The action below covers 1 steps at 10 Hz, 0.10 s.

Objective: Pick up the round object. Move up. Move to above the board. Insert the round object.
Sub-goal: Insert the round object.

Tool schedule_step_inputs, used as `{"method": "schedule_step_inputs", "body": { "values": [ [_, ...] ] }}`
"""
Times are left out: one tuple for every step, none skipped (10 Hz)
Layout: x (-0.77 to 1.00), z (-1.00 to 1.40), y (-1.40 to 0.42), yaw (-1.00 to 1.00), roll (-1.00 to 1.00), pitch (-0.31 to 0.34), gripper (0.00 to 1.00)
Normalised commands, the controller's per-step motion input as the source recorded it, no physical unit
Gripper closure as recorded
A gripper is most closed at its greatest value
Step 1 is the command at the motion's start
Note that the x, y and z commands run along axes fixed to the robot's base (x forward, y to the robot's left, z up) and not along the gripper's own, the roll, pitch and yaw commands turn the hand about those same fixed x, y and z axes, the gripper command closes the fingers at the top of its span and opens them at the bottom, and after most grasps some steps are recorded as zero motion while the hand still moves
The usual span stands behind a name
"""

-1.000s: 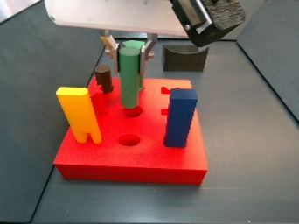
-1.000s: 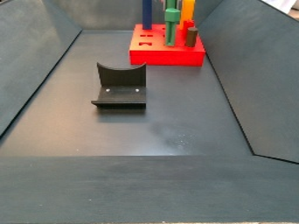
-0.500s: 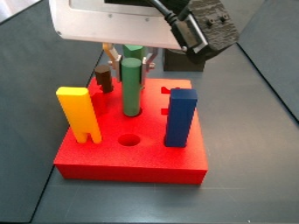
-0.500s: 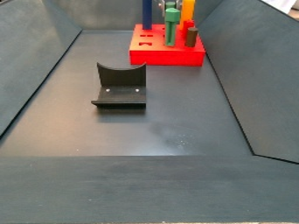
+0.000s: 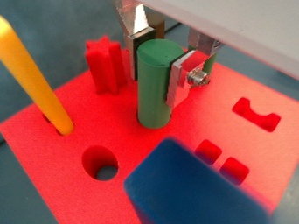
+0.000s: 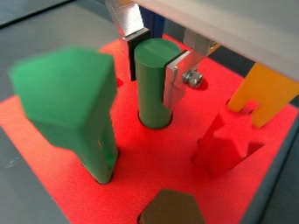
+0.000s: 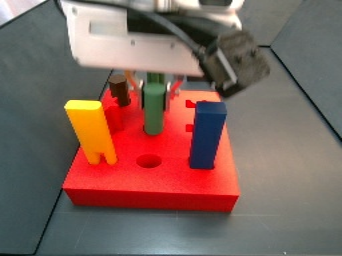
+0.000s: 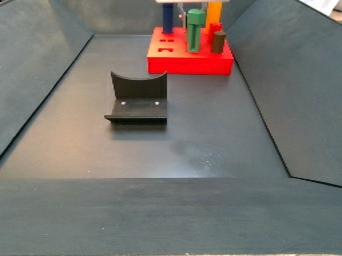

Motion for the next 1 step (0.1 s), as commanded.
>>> {"method": "schedule_step_inputs", "body": {
  "values": [
    [0.0, 0.0, 0.0, 0.0, 0.0, 0.0, 1.0]
  ]
}}
